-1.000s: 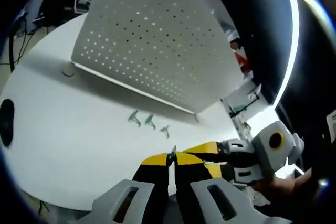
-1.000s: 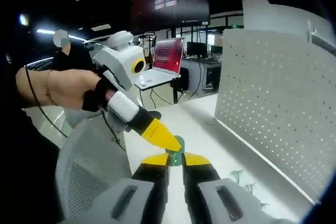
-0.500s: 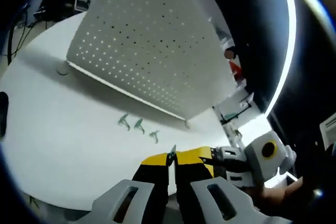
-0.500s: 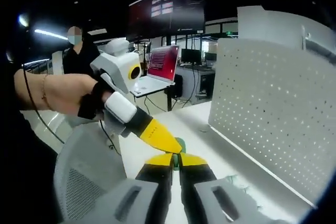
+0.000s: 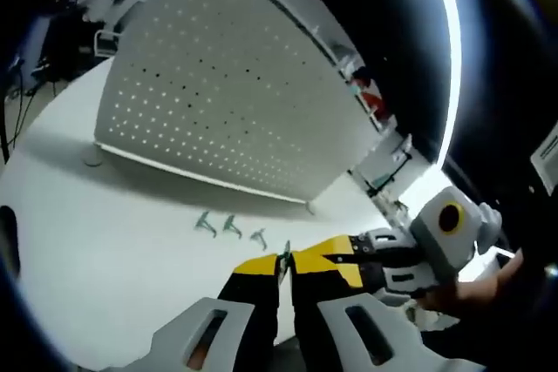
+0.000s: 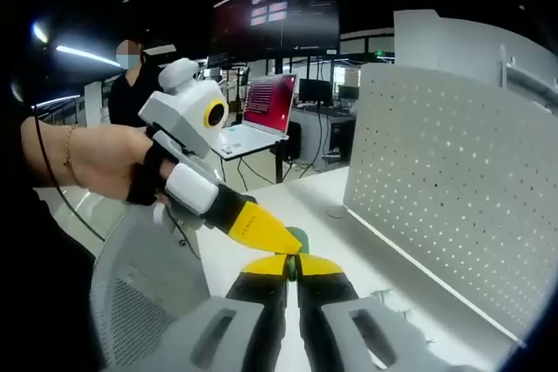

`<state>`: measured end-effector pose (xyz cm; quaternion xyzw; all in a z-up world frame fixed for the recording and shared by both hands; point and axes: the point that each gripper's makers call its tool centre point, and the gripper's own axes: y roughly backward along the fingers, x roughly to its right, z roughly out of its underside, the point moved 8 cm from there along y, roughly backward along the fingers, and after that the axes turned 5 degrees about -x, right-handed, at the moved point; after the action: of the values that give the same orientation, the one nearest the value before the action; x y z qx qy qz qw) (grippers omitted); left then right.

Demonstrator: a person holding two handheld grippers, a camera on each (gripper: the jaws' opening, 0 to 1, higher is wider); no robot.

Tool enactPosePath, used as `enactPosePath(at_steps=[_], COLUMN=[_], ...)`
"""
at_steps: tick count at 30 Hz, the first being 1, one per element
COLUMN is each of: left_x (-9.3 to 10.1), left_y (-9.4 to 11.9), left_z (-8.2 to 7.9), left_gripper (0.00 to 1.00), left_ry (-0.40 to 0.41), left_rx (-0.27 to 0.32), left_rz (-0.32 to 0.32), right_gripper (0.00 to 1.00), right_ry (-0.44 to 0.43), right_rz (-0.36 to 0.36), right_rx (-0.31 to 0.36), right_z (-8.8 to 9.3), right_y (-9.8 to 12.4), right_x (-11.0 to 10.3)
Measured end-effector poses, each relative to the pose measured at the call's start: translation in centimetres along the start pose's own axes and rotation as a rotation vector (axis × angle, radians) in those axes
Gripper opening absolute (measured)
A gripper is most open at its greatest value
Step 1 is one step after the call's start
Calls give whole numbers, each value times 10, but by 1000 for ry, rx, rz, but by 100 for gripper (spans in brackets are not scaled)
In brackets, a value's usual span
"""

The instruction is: Insert the hook assembly into the mounting plate slot until the hook locks in place.

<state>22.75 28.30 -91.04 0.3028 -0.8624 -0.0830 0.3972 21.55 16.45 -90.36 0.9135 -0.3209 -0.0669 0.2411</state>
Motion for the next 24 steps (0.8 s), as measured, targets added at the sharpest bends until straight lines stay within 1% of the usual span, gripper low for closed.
enactPosePath(at_steps=[2, 4, 5, 6, 8, 10, 11, 12, 13, 14, 15, 16, 18, 20, 22, 24], left_x=[1, 0, 0, -1, -3, -4, -4, -4, -7, -8, -9, -10, -10, -10, -10, -9], left_y=[1, 3, 3, 5, 8, 11, 12, 12, 15, 16, 18, 20, 24, 24, 25, 25], left_z=[-2, -5, -5, -7, -8, -10, -11, -11, -15, -17, -18, -18, -19, -20, -20, -19], left_gripper=[6, 15, 23, 29, 36, 39, 43, 52, 64, 73, 79, 81, 80, 86, 95, 97], left_ry=[-48, -80, -82, -89, -99, -115, -119, -122, -120, -111, -106, -112, -129, -141, -179, -198], left_rx=[23, 76, 76, 104, 117, 129, 136, 141, 185, 216, 229, 233, 240, 239, 240, 232], left_rz=[-6, -31, -31, -42, -47, -46, -45, -45, -71, -79, -83, -85, -76, -85, -116, -123], right_gripper=[0, 0, 0, 0, 0, 0, 0, 0, 0, 0, 0, 0, 0, 0, 0, 0], right_ry=[-2, -10, -19, -34, -39, -45, -50, -57, -60, -64, -72, -81, -90, -96, -104, -110], right_rz=[2, 4, 3, -2, 5, 7, 8, 12, 15, 17, 23, 24, 29, 35, 41, 47], right_rx=[6, 5, 10, 13, 22, 29, 32, 41, 46, 52, 58, 64, 70, 82, 95, 103], right_z=[-1, -1, -2, -3, -4, -6, -7, -8, -9, -9, -10, -10, -12, -14, -17, -18], right_y=[0, 0, 0, 0, 0, -1, -1, -1, -1, -1, -1, -2, -3, -4, -5, -6], right_x=[0, 1, 2, 3, 4, 5, 5, 7, 7, 8, 9, 11, 12, 13, 15, 17])
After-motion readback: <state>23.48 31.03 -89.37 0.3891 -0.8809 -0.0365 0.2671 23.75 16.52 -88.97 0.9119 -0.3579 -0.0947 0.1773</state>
